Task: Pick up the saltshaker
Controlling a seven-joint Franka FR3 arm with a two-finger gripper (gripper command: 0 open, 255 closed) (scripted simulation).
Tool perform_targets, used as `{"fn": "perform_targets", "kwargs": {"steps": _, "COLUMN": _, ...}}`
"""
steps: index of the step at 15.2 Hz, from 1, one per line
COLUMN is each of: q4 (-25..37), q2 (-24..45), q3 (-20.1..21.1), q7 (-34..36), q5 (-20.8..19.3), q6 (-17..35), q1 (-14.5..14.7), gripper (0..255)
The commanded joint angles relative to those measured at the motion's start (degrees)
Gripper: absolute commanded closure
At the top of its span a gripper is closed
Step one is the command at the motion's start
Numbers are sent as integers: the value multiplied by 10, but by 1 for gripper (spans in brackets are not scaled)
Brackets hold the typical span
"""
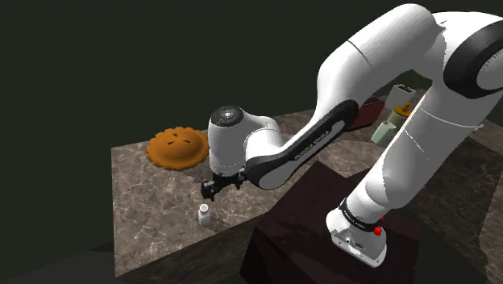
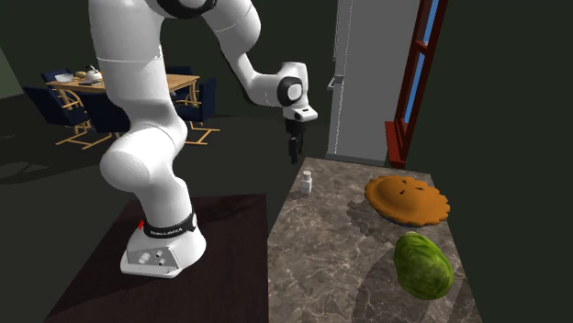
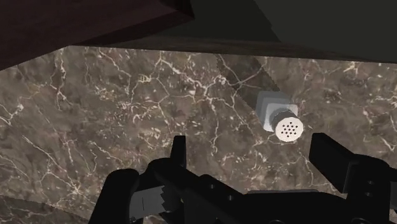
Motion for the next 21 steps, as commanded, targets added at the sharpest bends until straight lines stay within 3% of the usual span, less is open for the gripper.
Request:
{"fn": "perform_targets", "kwargs": {"steps": 1, "q4": 31, "q2": 68, "q3": -12, "q7": 81, "q5": -88, "q6": 4, "q1": 14, "gripper": 0}}
{"fn": "perform_targets", "kwargs": {"steps": 4, "q4": 86, "q2": 157, "q3": -57, "q7": 167, "q5": -178, "q6": -1, "q1": 68, "gripper": 0}}
{"fn": "perform_targets", "kwargs": {"steps": 8, "q4": 159, "q2": 250, "q3": -110, "q7": 235, "q5": -243, "q6": -10, "q1": 133, "gripper": 0}}
{"fn": "perform_targets", "kwargs": {"steps": 17, "q4": 174, "q2": 302, "q3": -148, "q7": 269, "q5": -289, "q6": 20, "q1": 162, "gripper": 0}}
{"fn": "perform_targets", "kwargs": {"steps": 18, "q4": 173, "q2": 303, "q3": -149, "q7": 270, "q5": -290, "q6": 21, "q1": 162, "gripper": 255}}
{"fn": "perform_targets", "kwargs": {"steps": 21, "q4": 174, "q2": 303, "q3": -148, "q7": 269, "q5": -289, "q6": 21, "q1": 162, "gripper": 255}}
